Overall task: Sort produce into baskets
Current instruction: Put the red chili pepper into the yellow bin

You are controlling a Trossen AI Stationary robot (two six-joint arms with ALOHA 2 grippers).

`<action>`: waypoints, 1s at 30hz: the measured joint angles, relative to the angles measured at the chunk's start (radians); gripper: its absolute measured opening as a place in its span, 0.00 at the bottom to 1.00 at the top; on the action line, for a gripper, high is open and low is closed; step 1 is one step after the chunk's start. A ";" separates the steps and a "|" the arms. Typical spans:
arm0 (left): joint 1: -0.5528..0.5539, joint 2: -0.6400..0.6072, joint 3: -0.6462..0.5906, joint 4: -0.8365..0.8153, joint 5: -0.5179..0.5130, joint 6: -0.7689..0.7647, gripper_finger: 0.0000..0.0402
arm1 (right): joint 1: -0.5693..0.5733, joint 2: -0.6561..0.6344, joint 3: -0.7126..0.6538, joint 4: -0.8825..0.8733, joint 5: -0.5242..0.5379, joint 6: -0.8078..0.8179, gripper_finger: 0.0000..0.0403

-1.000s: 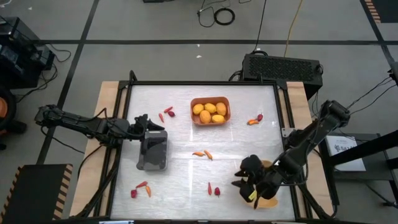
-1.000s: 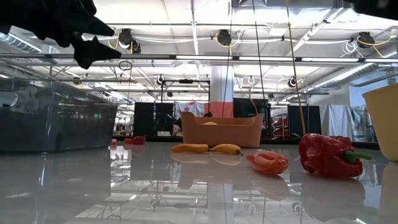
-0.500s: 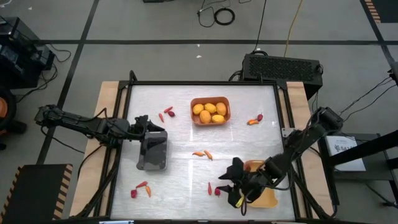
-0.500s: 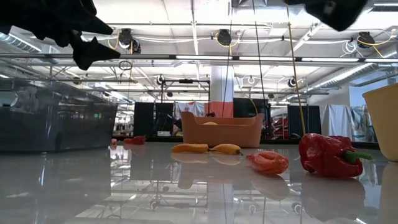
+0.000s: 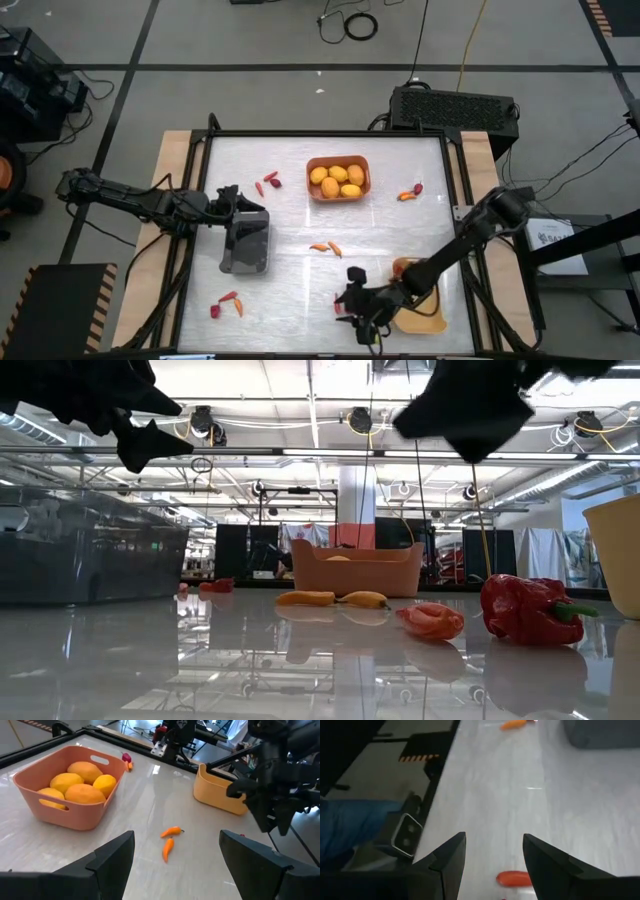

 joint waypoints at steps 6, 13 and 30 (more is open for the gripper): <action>0.000 0.000 0.000 -0.001 0.004 0.000 0.73 | -0.048 0.008 0.000 -0.082 -0.107 0.177 0.46; 0.000 0.000 0.000 0.000 0.004 0.004 0.73 | -0.071 0.008 0.000 -0.247 -0.227 0.358 0.46; 0.000 0.000 0.000 -0.001 0.004 0.011 0.73 | -0.033 0.010 0.000 -0.257 -0.143 0.344 0.46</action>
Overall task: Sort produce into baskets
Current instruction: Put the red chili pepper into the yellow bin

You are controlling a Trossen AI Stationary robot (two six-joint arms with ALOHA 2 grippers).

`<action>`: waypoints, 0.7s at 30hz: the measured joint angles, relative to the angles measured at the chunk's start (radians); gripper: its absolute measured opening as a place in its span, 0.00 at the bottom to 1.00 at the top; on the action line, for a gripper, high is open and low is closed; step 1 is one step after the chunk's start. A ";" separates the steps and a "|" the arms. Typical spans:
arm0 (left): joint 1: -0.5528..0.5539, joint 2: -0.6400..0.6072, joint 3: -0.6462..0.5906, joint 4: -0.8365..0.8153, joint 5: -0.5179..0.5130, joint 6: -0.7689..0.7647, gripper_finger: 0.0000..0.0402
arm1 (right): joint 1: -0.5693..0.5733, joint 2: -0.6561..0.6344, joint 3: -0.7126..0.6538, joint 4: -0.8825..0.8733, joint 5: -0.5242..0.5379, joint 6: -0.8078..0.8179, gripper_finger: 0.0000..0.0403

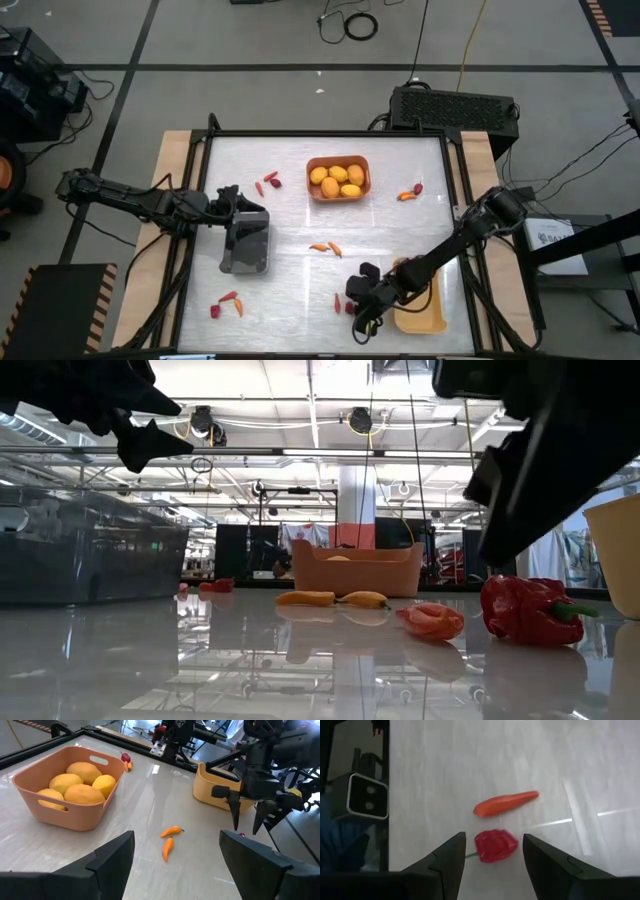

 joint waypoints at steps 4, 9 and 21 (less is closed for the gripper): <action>0.000 0.000 0.000 0.000 0.000 0.017 0.73 | 0.005 0.023 0.004 -0.004 -0.001 0.006 0.46; 0.000 0.000 0.000 0.000 0.000 0.019 0.73 | 0.005 0.100 0.121 -0.100 -0.017 -0.041 0.46; 0.000 0.001 0.000 -0.004 0.000 0.019 0.73 | 0.003 0.240 0.336 -0.388 -0.003 -0.103 0.46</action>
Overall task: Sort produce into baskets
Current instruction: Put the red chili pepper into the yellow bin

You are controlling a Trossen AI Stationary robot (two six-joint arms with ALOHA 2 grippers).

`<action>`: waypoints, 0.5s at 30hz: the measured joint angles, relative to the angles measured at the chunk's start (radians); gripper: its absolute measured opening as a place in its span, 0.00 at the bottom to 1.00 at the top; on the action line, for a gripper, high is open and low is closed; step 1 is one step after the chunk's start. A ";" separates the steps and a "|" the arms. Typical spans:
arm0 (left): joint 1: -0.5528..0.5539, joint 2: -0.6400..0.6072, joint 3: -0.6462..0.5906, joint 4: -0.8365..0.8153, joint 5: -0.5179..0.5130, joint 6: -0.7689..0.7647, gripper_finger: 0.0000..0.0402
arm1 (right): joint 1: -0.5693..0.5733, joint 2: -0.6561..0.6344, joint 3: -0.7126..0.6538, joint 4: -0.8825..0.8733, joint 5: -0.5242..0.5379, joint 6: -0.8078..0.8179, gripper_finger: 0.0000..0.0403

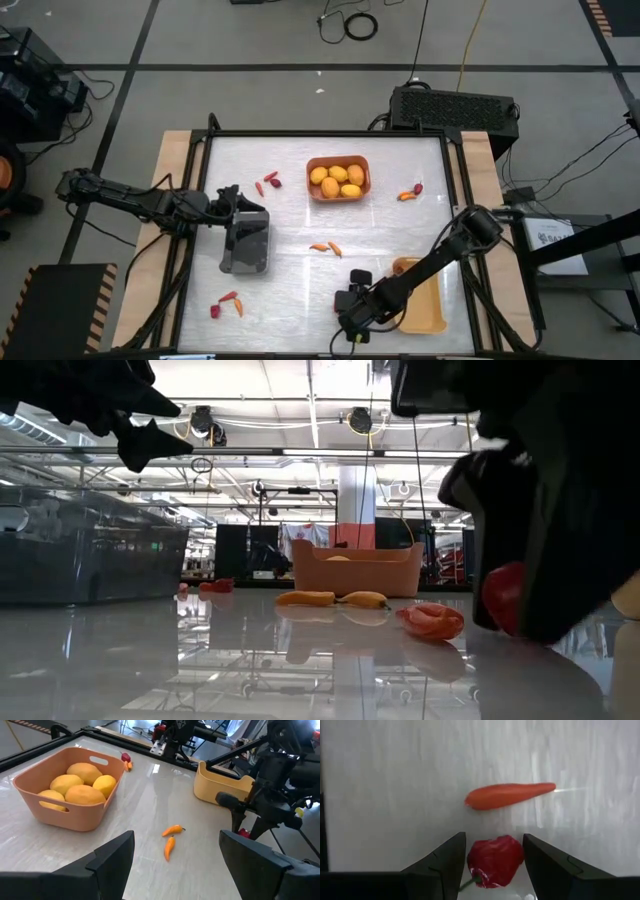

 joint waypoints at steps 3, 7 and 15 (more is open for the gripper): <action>0.000 0.005 0.000 -0.006 0.000 0.000 0.73 | 0.000 0.011 0.003 -0.009 0.004 0.012 0.46; 0.000 0.017 0.000 -0.004 0.000 0.000 0.73 | 0.001 0.016 0.003 -0.016 0.002 0.023 0.46; 0.000 0.041 0.000 -0.005 0.000 -0.001 0.73 | 0.000 0.010 0.027 -0.068 -0.014 0.022 0.40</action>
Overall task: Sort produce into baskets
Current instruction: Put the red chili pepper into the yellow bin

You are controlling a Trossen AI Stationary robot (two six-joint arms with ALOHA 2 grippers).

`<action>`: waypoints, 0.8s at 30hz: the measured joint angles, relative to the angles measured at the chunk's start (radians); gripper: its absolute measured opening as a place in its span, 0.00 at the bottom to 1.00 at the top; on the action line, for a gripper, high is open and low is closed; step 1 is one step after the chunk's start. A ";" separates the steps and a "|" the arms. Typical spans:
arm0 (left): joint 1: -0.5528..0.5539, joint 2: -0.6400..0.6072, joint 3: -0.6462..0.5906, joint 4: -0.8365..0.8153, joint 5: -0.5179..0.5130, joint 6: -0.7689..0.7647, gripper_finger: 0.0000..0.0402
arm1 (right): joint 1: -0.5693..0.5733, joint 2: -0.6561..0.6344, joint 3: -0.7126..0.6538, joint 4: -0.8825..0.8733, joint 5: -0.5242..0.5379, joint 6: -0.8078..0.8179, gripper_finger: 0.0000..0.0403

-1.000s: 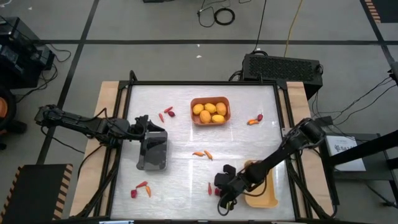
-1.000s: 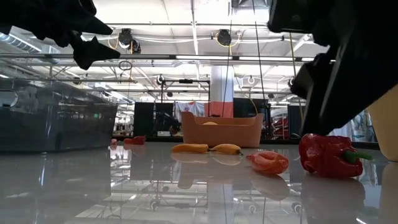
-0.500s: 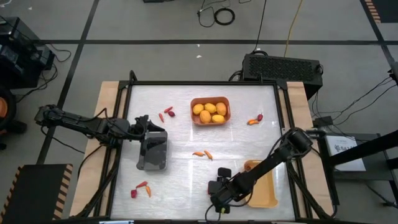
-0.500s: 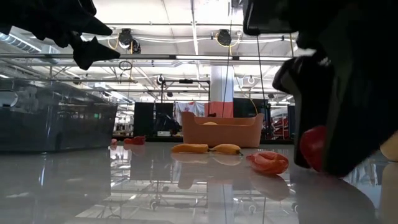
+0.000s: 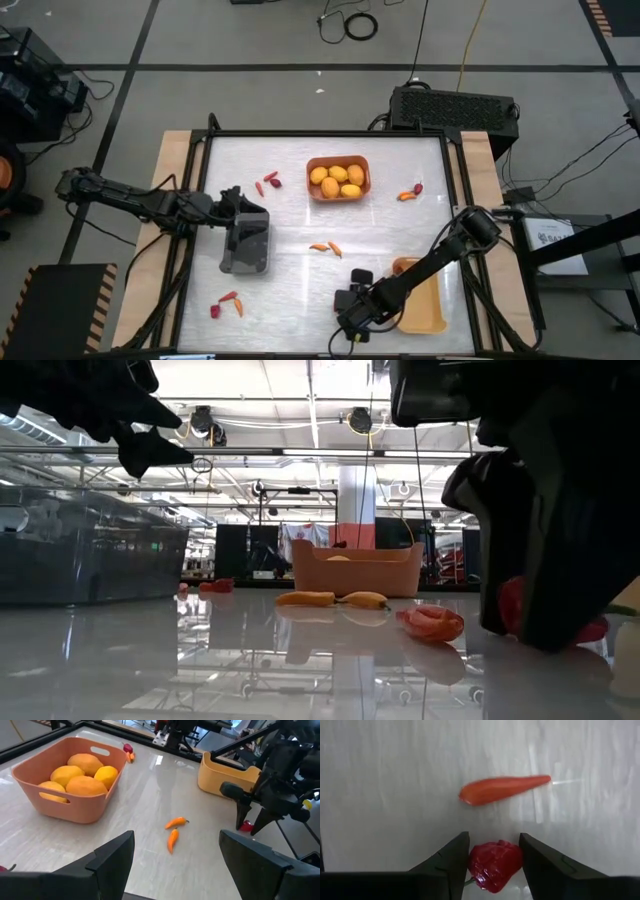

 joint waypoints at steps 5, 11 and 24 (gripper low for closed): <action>0.000 0.004 0.000 0.004 0.000 -0.002 0.73 | 0.000 0.001 0.050 -0.052 -0.001 -0.016 0.34; 0.000 0.004 0.000 0.003 0.000 -0.002 0.73 | 0.001 0.001 0.169 -0.211 -0.023 -0.057 0.34; 0.000 0.004 0.000 0.005 0.015 -0.003 0.73 | 0.034 -0.059 0.328 -0.752 0.073 0.036 0.33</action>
